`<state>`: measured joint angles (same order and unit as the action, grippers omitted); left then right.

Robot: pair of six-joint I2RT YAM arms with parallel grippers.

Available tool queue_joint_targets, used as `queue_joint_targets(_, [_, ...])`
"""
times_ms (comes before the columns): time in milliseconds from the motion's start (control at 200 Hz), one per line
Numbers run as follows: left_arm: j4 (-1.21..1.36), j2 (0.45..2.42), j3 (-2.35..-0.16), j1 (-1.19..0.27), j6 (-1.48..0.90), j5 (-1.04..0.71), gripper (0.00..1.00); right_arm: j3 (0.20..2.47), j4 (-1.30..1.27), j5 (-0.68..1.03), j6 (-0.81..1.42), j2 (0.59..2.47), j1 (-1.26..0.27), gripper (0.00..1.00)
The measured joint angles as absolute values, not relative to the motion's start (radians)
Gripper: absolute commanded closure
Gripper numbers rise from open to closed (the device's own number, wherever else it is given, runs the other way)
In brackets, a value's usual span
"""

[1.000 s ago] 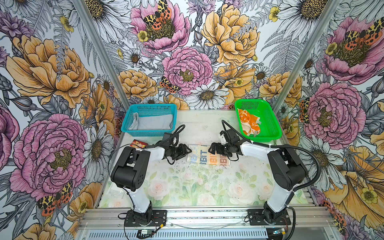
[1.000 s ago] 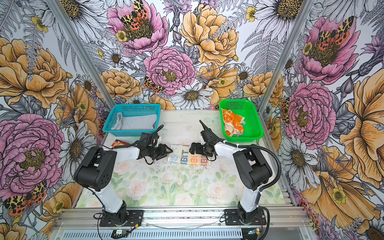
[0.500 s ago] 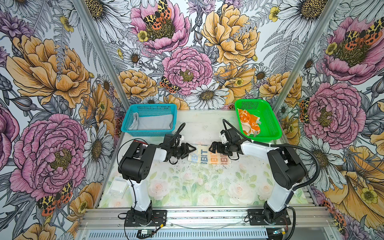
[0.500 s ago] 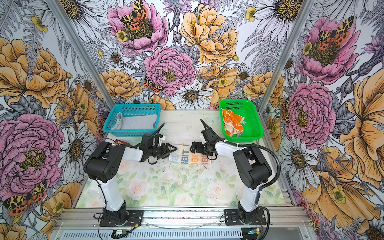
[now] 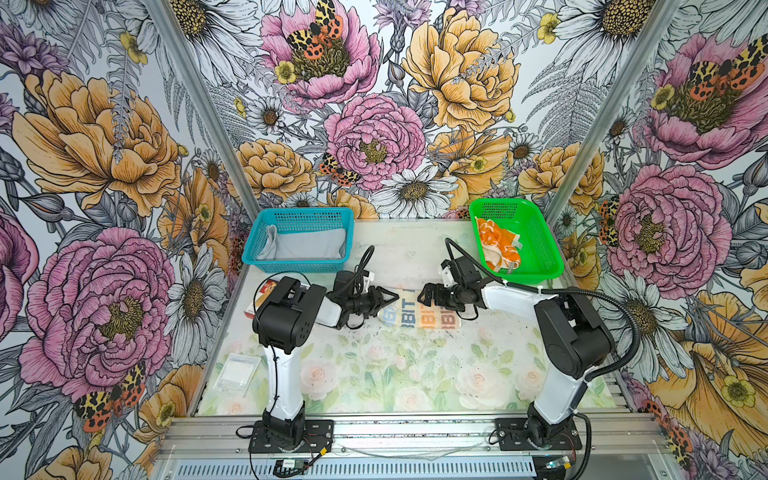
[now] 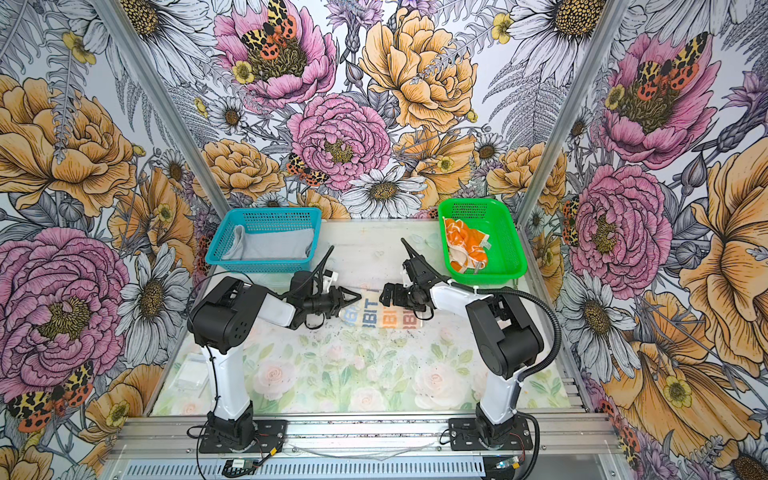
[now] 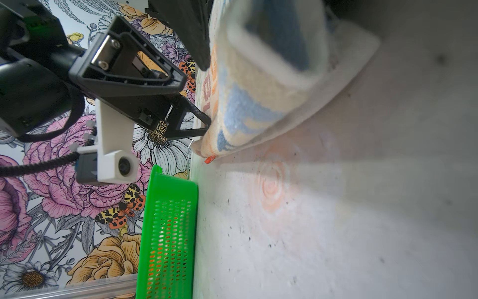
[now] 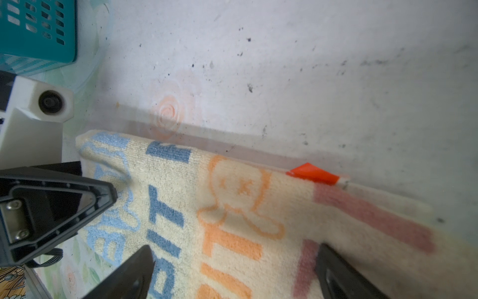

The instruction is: Fold and stack the towels

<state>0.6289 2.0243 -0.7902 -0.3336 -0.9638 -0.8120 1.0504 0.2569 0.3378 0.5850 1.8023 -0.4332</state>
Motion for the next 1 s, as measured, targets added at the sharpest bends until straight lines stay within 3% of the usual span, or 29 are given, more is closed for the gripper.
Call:
queue_joint_targets(175, [0.637, 2.025, -0.786, -0.334, -0.992, -0.804, 0.6, 1.05, 0.257, 0.338, 0.585, 1.802, -0.433, 0.01])
queue_joint_targets(355, [0.636, 2.025, -0.786, -0.334, -0.998, -0.795, 0.8, 1.05, 0.257, 0.337, 0.583, 1.801, -0.433, 0.01])
queue_joint_targets(570, [0.559, 1.995, -0.786, -0.334, -0.974, -0.771, 0.86, 1.047, 0.262, 0.318, 0.559, 1.75, -0.429, 0.01])
queue_joint_targets(710, [0.458, 1.917, -0.788, -0.334, -0.926, -0.745, 1.0, 1.043, 0.258, 0.32, 0.551, 1.698, -0.406, 0.01])
queue_joint_targets(1001, [0.023, 1.78, -0.919, -0.337, -0.717, -0.613, 1.0, 1.014, 0.262, 0.33, 0.521, 1.651, -0.38, 0.01])
